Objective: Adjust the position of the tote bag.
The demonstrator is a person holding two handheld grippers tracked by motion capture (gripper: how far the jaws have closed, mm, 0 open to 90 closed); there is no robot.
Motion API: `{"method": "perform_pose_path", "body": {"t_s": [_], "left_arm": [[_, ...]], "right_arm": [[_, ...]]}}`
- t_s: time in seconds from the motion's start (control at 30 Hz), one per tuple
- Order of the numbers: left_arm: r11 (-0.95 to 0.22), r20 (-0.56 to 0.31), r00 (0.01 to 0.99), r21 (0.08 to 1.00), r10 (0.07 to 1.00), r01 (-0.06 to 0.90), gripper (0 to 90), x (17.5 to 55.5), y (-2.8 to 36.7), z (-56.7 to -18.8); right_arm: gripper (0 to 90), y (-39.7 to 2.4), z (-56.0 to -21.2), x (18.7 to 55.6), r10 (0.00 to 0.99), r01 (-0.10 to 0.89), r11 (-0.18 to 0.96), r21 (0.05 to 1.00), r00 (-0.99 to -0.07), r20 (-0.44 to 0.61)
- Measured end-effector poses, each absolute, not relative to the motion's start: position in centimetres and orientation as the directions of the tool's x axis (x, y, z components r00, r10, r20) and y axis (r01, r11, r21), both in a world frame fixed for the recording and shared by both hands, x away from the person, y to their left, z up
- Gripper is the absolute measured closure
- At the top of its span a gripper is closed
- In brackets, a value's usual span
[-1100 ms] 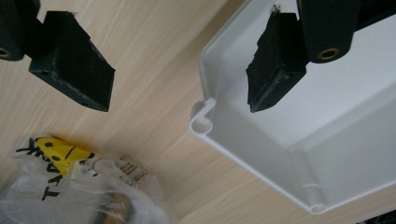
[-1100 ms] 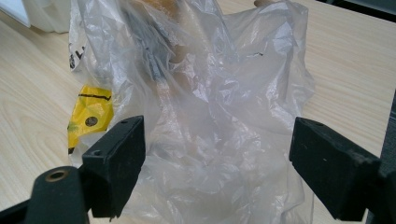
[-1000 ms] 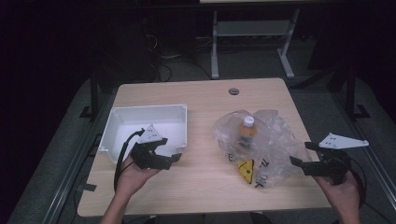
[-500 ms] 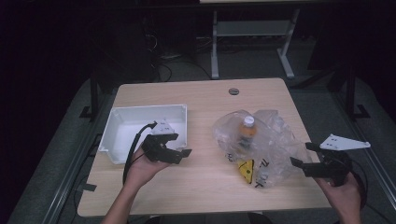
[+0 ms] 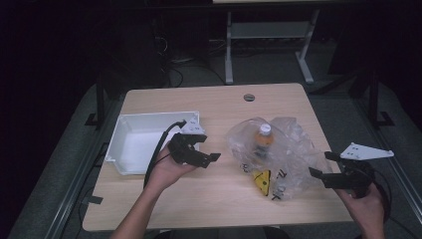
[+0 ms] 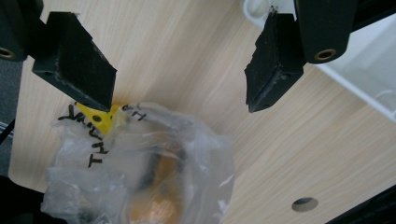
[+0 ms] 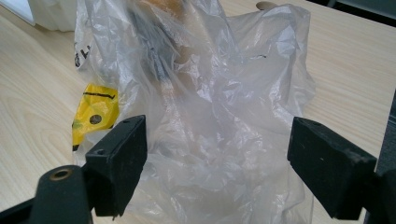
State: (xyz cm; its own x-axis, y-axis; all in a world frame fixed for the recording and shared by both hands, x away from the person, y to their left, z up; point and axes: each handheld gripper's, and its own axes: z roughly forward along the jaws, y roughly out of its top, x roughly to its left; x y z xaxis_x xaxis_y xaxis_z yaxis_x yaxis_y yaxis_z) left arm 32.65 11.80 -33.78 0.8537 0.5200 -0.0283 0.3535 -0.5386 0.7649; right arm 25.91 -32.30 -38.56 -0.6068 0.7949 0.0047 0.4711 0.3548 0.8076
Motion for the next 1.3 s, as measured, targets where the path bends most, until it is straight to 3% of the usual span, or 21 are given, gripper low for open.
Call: {"method": "perform_pose_path", "body": {"t_s": [1.3], "left_arm": [[-0.625,-0.033,0.916,0.722,0.399,0.298,28.3,35.9,2.9,-33.0]], "right_arm": [[21.1,-32.2,-38.3,25.7,0.787,0.454,0.370,0.810,-0.617,-0.013]]}}
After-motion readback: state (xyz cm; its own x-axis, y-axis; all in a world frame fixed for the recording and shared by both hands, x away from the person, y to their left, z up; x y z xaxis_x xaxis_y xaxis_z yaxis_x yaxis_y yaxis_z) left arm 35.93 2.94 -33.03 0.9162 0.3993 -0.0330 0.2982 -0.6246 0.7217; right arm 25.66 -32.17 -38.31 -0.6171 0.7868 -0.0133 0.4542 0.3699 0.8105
